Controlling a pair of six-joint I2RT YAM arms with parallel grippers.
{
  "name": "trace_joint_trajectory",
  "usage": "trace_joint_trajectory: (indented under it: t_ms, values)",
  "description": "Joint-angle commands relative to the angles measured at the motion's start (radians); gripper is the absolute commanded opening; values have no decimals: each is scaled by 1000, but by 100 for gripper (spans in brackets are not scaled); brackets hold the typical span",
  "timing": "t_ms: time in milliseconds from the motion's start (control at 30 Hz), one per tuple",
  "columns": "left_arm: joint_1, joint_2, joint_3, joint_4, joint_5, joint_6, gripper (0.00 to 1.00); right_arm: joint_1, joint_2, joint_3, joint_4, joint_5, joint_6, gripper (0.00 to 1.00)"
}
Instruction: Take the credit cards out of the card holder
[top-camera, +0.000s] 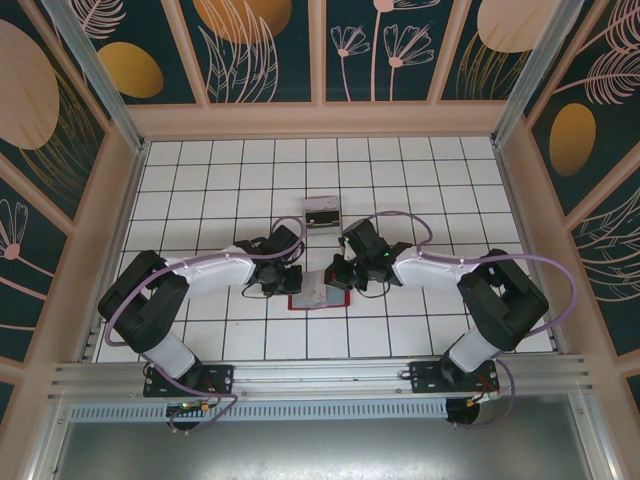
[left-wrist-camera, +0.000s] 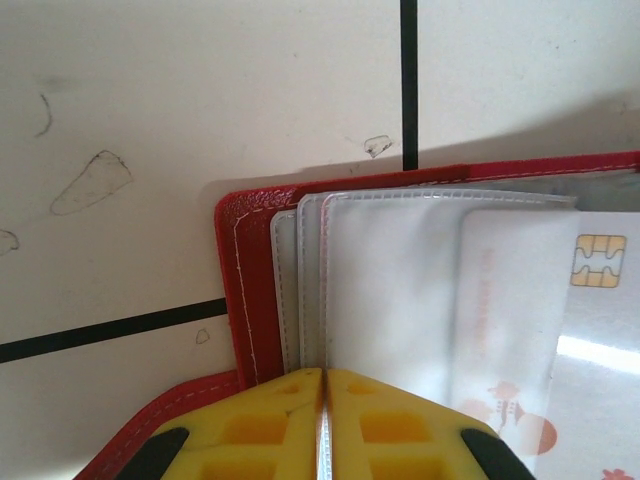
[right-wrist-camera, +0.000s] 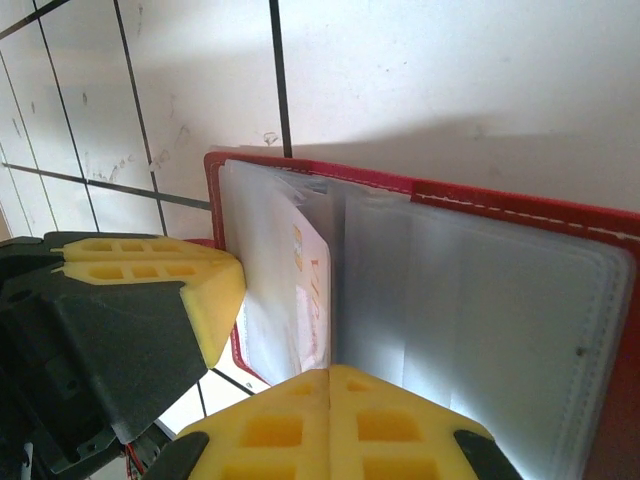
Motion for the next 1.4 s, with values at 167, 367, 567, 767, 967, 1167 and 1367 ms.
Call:
trace_joint_trajectory:
  t_ms: [167,367,567,767,967,1167,1367]
  values:
    - [-10,51,-10,-44,-39,20,12,-24,-65,-18,-52,34,-33,0]
    - [-10,45,-6,-45,-41,17,12,-31,-95,-13,-77,45,-44,0]
    - [-9,36,-9,-28,-19,15,12,-41,-116,-1,-109,54,-59,0]
    - [-10,20,-10,-19,-13,5,13,-47,-119,26,-160,74,-89,0]
    - [-10,-21,-15,-1,-3,-2,15,-47,-114,83,-263,133,-176,0]
    - [-9,-38,-9,-3,2,-2,17,-49,-105,172,-382,169,-365,0]
    - [-10,-49,-12,-3,-5,0,18,-48,-57,287,-527,208,-604,0]
